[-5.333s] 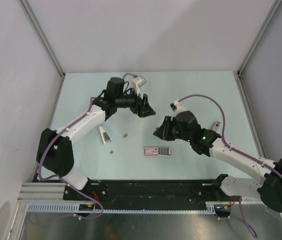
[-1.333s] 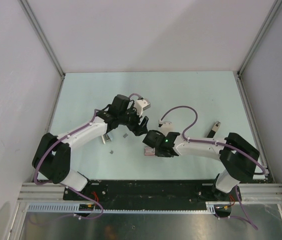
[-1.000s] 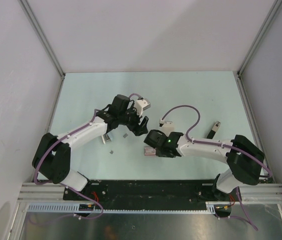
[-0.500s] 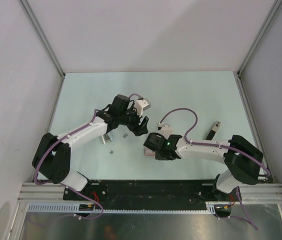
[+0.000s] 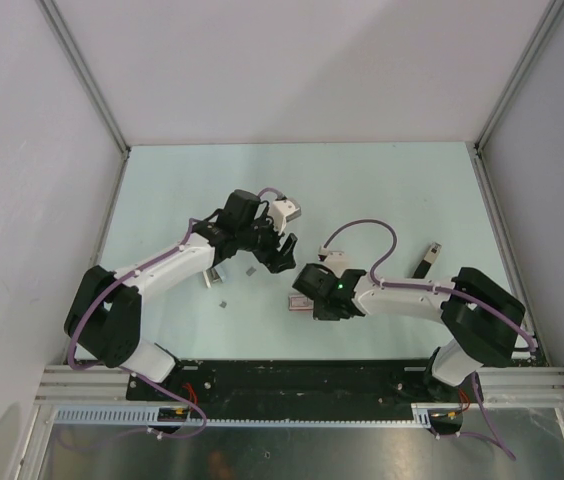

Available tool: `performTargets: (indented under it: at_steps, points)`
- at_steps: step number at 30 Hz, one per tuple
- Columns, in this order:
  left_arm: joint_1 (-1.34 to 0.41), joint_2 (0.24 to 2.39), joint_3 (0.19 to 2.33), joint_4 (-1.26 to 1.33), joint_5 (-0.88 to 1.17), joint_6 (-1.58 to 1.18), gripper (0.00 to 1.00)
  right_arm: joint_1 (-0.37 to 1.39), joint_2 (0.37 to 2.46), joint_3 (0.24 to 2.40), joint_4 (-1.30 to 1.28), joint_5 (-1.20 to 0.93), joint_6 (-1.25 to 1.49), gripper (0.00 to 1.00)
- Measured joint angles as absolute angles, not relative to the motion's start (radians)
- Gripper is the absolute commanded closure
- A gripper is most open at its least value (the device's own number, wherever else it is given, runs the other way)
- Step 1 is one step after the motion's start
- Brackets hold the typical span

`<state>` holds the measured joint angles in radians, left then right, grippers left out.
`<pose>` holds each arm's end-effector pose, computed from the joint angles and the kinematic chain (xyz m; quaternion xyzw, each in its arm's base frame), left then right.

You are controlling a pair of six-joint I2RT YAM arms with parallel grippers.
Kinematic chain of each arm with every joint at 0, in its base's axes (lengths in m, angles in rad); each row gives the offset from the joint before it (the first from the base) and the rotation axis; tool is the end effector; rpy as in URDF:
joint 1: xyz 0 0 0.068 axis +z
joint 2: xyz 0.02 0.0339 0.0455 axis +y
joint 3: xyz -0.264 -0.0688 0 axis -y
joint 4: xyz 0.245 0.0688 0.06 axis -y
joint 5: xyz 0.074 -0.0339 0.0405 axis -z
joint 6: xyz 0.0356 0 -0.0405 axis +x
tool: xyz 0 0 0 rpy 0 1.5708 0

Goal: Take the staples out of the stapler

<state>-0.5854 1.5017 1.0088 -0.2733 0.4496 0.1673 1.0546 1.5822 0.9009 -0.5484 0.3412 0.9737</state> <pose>0.2602 -0.1910 0.2403 0.4108 0.8022 -0.2799 0.3308 0.1521 0.2438 0.1684 -0.0105 0.9716 0.0536 0.2304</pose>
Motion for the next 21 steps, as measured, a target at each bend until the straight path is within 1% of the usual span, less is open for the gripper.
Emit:
performTargets:
  at_steps: [21]
  points:
    - [-0.585,1.502,1.009,-0.281,0.449,0.176,0.22,0.982,1.584,0.896,-0.469,0.278,0.910,1.00]
